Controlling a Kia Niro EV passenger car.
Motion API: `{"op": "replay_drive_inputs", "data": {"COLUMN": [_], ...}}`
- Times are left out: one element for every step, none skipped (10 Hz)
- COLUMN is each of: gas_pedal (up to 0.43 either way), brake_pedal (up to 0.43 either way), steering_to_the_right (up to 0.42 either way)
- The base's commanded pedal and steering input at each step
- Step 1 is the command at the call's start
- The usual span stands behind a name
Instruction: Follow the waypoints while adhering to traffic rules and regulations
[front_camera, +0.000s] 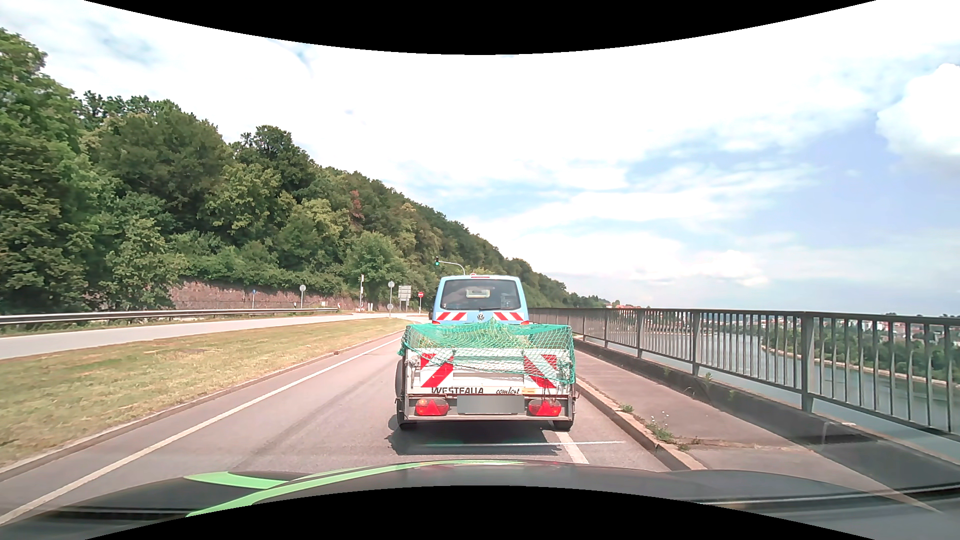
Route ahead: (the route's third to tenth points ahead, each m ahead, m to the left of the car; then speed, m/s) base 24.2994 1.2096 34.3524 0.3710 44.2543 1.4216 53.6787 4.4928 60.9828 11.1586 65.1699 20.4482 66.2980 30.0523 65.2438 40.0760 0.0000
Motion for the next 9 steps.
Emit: {"op": "replay_drive_inputs", "data": {"gas_pedal": [0.000,0.000,0.000,0.000,0.000,0.000,0.000,0.000,0.000], "brake_pedal": [0.317,0.317,0.317,0.317,0.317,0.317,0.317,0.317,0.317], "steering_to_the_right": [-0.003,-0.003,-0.003,-0.003,-0.003,-0.003,-0.003,-0.003,-0.003]}}
